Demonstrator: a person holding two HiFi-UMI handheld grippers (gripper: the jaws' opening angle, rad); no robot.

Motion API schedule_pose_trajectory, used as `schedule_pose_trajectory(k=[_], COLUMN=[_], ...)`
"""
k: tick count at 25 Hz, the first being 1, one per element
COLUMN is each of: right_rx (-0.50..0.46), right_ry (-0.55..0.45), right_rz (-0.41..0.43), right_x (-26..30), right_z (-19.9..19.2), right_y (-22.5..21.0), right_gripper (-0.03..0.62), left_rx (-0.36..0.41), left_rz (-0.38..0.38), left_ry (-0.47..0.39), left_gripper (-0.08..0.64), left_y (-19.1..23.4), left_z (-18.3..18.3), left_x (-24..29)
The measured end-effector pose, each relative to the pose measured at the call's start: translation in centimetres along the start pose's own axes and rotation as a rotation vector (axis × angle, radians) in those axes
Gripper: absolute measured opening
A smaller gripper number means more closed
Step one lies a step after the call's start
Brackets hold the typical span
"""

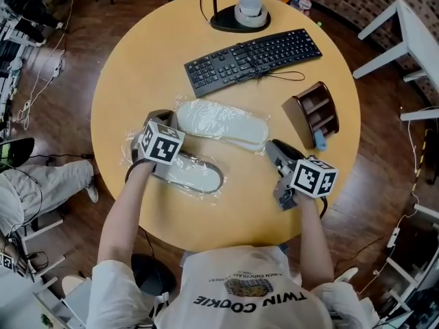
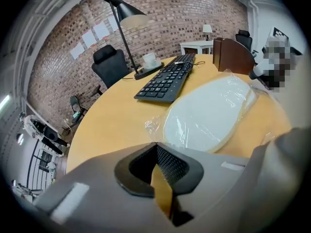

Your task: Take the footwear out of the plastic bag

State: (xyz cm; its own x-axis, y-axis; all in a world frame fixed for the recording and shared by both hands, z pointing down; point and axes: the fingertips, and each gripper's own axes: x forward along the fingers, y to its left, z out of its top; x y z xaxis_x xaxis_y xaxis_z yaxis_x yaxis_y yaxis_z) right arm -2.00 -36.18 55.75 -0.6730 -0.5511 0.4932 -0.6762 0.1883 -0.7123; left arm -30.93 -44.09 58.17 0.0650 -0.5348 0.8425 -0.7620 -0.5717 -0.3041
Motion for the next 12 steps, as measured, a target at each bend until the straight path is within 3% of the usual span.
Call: schedule_pose_trajectory(k=[7,12], right_rx=[0.009,-0.086], right_ry=[0.028,0.116], right_rz=[0.028,-0.001], right_x=[0.0,0.5], right_z=[0.0,-0.6], right_y=[-0.4,-1.2], right_gripper=[0.094,0.094], left_rx=[0.033,0.108], left_rz=[-0.008,0.017], left_ry=[0.057,0.056], left_gripper=[0.006,0.006], left_y=[0.2,0.1], left_z=[-1.0,-0.6], left_x=[1.1,1.4])
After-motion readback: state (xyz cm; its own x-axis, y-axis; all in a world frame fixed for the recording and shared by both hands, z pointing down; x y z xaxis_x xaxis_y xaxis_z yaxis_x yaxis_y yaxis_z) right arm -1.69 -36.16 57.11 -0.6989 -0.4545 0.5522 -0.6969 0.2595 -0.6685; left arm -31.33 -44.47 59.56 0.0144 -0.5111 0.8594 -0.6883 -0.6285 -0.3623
